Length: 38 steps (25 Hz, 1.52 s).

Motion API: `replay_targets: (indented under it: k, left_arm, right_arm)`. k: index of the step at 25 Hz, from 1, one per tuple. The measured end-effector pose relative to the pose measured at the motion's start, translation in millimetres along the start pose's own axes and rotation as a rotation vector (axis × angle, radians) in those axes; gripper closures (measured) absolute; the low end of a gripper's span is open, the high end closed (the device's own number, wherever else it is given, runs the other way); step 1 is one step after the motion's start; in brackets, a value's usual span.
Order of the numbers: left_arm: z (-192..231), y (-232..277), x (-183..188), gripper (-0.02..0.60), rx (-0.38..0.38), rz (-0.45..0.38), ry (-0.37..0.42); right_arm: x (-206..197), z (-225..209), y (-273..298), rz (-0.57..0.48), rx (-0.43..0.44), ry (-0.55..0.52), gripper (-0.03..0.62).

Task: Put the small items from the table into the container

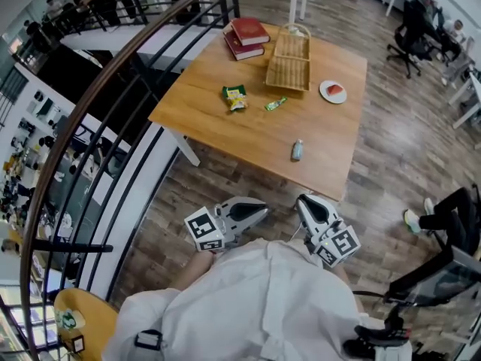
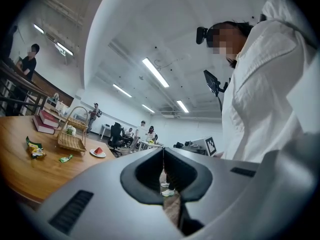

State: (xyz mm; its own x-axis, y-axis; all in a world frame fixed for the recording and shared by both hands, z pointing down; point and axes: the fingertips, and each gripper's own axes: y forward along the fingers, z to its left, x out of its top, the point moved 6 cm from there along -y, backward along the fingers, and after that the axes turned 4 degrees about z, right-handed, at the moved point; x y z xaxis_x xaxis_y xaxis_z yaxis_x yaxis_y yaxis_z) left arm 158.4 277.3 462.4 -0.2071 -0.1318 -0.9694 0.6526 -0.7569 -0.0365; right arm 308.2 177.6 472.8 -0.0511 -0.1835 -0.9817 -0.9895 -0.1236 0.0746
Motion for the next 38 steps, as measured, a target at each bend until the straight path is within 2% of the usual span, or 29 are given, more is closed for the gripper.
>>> replay_targets:
  k: [8, 16, 21, 28, 38]
  left_arm:
    - [14, -8, 6, 0.574, 0.021, -0.001, 0.005]
    - [44, 2, 9, 0.574, 0.038, 0.008, 0.0]
    - [84, 9, 19, 0.574, 0.073, 0.022, -0.009]
    - [149, 45, 52, 0.574, 0.046, 0.055, 0.011]
    - [224, 85, 83, 0.574, 0.03, 0.036, 0.042]
  right_arm:
    - [6, -3, 10, -0.002, -0.019, 0.001, 0.574]
    - [6, -37, 36, 0.004, -0.022, 0.026, 0.574]
    - [18, -71, 69, -0.009, 0.002, 0.029, 0.574]
    - [44, -127, 111, -0.049, -0.008, 0.023, 0.574]
    - [71, -189, 146, -0.041, -0.036, -0.001, 0.574]
